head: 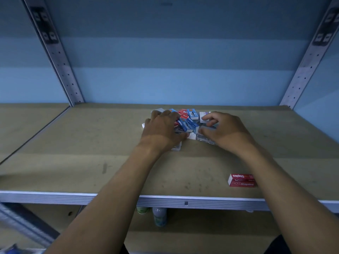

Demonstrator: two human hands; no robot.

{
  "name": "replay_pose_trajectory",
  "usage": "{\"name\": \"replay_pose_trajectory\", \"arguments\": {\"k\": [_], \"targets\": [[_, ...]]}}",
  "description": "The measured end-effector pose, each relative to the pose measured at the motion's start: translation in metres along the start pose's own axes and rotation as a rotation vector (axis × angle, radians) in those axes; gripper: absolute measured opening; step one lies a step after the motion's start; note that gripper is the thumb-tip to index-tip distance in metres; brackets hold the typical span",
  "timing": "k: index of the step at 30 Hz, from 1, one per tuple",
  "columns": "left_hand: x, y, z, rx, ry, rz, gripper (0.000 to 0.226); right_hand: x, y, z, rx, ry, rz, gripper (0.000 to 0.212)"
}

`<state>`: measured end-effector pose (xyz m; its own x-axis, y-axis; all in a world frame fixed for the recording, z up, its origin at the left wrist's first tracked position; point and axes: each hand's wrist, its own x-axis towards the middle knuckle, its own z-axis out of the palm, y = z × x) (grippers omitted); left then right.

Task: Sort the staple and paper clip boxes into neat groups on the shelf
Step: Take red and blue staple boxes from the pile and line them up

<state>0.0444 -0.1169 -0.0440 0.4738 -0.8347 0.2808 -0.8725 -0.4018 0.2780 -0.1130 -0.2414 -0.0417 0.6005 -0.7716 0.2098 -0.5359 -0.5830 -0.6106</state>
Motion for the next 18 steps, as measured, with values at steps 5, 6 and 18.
{"name": "replay_pose_trajectory", "arguments": {"k": [5, 6, 18], "targets": [[0.009, -0.007, 0.007, -0.022, 0.004, -0.029, 0.068, 0.012, -0.002, 0.008, -0.056, -0.009, 0.009, 0.038], [0.010, -0.008, 0.008, -0.024, 0.005, -0.030, 0.067, 0.013, -0.002, 0.008, -0.058, -0.006, 0.012, 0.036], [0.012, -0.005, 0.008, -0.068, 0.047, -0.059, 0.060, 0.016, -0.010, 0.019, -0.108, 0.129, 0.052, 0.017]]}}
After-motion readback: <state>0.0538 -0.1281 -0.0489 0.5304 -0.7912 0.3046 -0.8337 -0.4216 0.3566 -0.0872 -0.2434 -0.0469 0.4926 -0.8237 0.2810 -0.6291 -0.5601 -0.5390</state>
